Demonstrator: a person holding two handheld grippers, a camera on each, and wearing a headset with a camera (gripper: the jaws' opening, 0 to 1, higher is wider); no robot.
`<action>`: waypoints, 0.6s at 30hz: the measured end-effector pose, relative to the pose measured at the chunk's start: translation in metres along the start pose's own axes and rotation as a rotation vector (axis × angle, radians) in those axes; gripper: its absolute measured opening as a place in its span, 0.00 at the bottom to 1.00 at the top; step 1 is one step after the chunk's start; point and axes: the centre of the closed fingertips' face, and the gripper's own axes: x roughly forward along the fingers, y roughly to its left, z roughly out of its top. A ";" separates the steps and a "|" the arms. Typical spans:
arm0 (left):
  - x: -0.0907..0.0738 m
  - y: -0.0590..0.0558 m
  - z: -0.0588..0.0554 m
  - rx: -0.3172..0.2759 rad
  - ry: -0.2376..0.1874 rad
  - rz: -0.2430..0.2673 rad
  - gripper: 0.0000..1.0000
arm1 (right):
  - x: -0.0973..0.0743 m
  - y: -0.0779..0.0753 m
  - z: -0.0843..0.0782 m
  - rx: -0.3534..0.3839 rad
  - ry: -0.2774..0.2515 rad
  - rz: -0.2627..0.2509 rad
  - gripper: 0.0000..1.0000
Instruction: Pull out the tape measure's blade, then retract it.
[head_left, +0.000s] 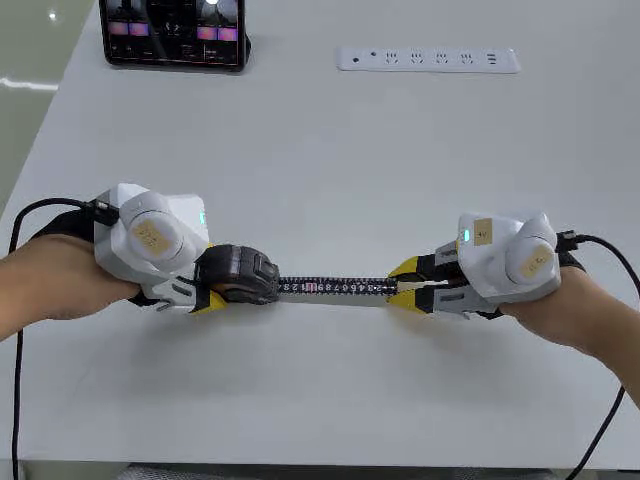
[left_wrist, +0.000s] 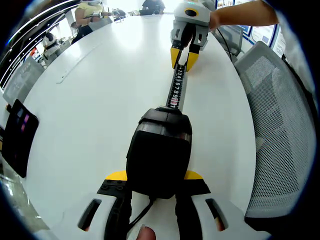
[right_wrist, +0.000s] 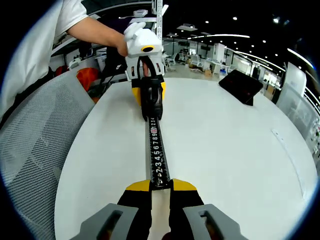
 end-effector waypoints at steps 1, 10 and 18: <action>0.000 0.000 0.000 0.000 0.000 0.001 0.28 | -0.001 0.000 -0.001 0.000 0.001 -0.001 0.08; 0.000 -0.001 0.000 0.001 -0.003 0.002 0.28 | -0.008 -0.001 -0.007 0.001 0.015 -0.008 0.08; 0.000 -0.001 0.001 0.002 -0.002 0.002 0.28 | -0.013 -0.002 -0.012 -0.002 0.029 -0.013 0.08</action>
